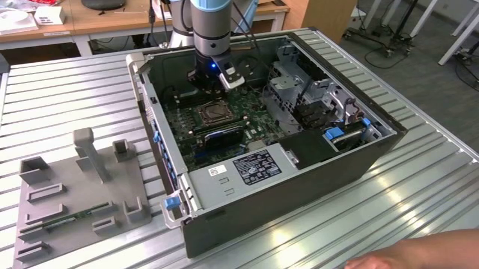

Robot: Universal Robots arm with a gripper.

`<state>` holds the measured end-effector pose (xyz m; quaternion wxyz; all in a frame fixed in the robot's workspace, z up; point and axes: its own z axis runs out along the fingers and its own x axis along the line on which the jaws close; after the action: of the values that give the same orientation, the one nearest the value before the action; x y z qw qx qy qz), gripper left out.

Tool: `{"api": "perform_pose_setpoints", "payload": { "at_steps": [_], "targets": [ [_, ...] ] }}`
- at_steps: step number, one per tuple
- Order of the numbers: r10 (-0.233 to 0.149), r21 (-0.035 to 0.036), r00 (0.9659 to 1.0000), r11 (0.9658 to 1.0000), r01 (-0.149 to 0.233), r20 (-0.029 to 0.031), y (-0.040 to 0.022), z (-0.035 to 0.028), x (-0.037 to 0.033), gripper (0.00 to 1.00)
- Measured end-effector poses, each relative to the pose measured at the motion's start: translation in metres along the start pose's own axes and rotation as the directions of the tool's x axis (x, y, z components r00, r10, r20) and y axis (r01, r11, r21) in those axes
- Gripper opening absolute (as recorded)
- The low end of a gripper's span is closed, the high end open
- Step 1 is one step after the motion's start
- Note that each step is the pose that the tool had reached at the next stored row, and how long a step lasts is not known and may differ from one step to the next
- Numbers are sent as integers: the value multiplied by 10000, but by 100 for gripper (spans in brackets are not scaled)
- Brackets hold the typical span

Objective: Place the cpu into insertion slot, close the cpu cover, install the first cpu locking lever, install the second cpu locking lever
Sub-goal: 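Install the first cpu locking lever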

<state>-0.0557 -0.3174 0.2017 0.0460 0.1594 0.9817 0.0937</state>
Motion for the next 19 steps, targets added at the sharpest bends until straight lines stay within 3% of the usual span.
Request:
{"api": "perform_pose_setpoints", "payload": {
  "at_steps": [5, 11, 19],
  "targets": [
    [-24, 68, 10000, 10000, 24, 65, -2, 10, 1, 10],
    [-91, 119, 9998, 9999, 89, 187, -5, 22, 3, 10],
    [-206, 240, 9992, 9995, 198, 336, -9, 36, 7, 10]
  ]
}}
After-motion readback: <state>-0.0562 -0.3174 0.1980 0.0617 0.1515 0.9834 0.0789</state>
